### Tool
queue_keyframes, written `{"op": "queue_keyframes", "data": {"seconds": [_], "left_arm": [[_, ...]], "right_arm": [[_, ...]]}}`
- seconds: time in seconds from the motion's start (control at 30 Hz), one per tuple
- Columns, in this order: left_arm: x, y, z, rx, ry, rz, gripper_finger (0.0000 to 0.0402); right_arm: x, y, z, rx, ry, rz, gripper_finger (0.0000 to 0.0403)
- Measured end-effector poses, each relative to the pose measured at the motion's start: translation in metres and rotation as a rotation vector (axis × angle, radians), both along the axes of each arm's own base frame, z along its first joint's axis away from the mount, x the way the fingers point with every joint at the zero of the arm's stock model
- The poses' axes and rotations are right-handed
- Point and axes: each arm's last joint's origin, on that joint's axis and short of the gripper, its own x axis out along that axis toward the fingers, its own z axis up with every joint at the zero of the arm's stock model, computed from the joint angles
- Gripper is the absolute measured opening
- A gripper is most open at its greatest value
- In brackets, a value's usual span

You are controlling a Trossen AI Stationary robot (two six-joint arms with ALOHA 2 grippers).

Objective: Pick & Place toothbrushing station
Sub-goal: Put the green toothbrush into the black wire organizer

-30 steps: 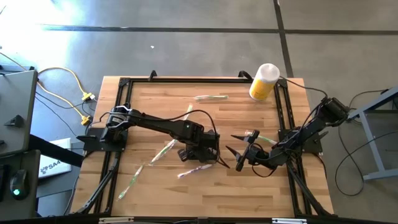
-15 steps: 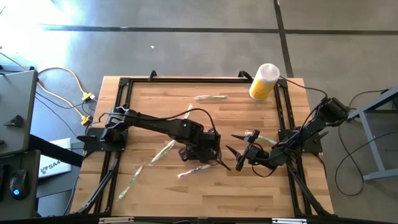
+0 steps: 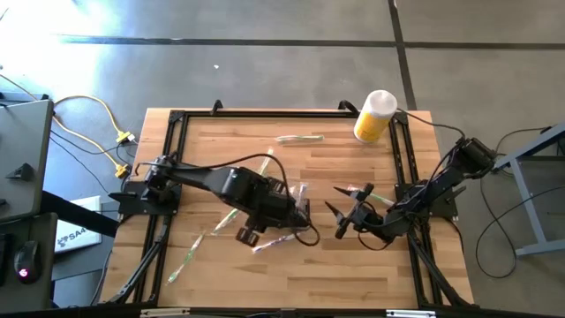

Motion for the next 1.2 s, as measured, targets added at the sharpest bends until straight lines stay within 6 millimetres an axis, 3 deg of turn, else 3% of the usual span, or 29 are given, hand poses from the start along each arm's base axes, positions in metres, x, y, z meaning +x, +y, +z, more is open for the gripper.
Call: {"op": "queue_keyframes", "data": {"seconds": [0.27, 0.47, 0.6, 0.7, 0.9, 1.1, 1.2], "left_arm": [[-0.013, 0.006, 0.014, -0.105, -0.008, 0.093, 0.0145], [-0.05, 0.019, 0.048, -0.093, -0.131, 0.181, 0.0145], [-0.076, 0.032, 0.052, 0.01, -0.178, 0.314, 0.0145], [-0.094, 0.039, 0.041, 0.064, -0.167, 0.382, 0.0145], [-0.109, 0.044, -0.008, 0.071, -0.23, 0.336, 0.0145], [-0.14, 0.054, -0.053, 0.066, -0.319, 0.348, 0.0145], [-0.155, 0.059, -0.068, 0.03, -0.395, 0.373, 0.0145]], "right_arm": [[-0.033, 0.02, 0.047, 0.082, -0.018, -0.157, 0.0226], [-0.053, 0.022, 0.074, 0.173, -0.078, -0.08, 0.0226], [-0.059, 0.017, 0.084, 0.203, -0.103, -0.065, 0.0226], [-0.059, 0.014, 0.088, 0.198, -0.131, -0.017, 0.0226], [-0.041, 0.015, 0.094, 0.07, -0.265, 0.403, 0.0226], [-0.014, 0.001, 0.101, 0.064, -0.039, 0.122, 0.0226], [-0.003, -0.01, 0.104, 0.112, 0.045, 0.116, 0.0226]]}}
